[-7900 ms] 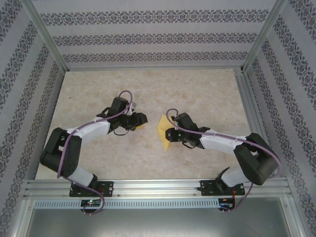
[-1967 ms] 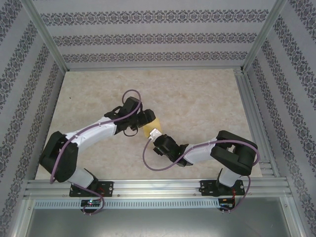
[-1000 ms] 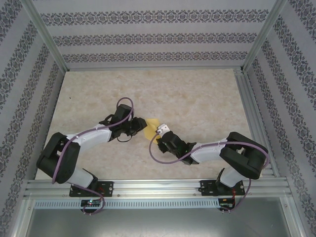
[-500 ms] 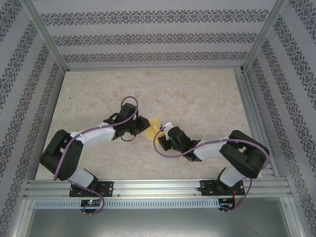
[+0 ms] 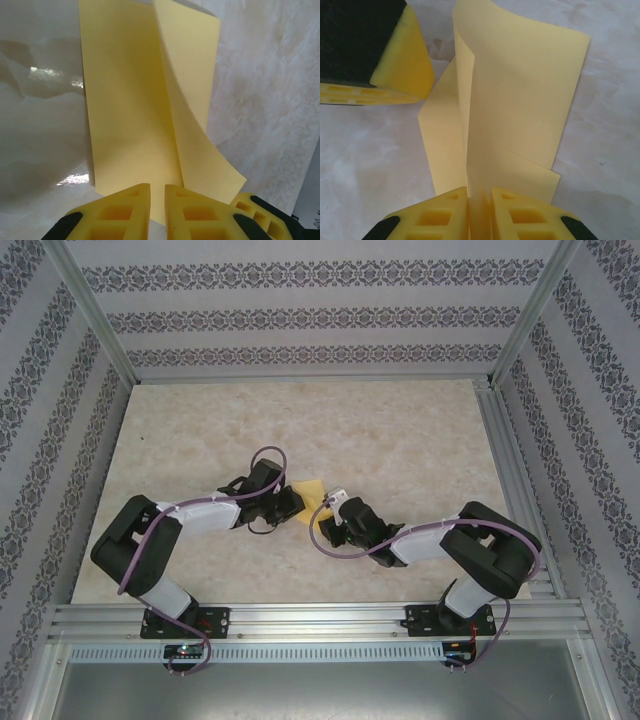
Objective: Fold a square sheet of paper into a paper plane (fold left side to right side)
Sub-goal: Fourth fold the wing at the center of the table.
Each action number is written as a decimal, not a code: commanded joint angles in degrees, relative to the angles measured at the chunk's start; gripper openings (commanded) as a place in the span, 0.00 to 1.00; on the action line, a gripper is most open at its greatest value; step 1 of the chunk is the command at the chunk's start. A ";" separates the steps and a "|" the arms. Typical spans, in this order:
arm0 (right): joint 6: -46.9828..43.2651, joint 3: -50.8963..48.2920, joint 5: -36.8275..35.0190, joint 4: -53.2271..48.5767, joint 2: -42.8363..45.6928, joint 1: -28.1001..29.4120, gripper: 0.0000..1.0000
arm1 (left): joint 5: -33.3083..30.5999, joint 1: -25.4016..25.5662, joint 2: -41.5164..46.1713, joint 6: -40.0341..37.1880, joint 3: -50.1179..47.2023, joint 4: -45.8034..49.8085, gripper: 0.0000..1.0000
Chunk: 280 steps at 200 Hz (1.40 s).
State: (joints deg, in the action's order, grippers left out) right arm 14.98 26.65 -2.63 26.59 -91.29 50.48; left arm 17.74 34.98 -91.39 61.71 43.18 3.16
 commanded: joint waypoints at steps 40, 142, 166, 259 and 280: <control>0.22 3.07 1.80 -0.57 -1.91 -0.29 0.19 | 1.29 2.11 -5.03 2.54 3.18 -5.58 0.20; 1.36 3.64 4.85 -1.37 -2.76 -1.67 0.19 | 0.28 2.63 -8.08 2.35 3.58 -4.63 0.19; 1.70 4.38 6.69 -2.29 -3.33 -2.20 0.22 | 0.01 2.78 -8.34 2.07 3.58 -4.04 0.19; 6.18 4.37 17.71 -10.73 7.72 -8.32 0.50 | -0.07 2.80 -9.59 1.44 4.28 -3.33 0.19; 7.27 5.82 20.94 -14.35 8.00 -8.99 0.49 | -0.25 2.81 -9.59 1.37 4.33 -3.16 0.19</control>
State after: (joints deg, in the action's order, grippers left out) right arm 20.10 30.70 12.80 17.08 -83.96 42.19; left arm 18.13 36.95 -99.98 63.35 46.46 0.19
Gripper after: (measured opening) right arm 0.498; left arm 0.191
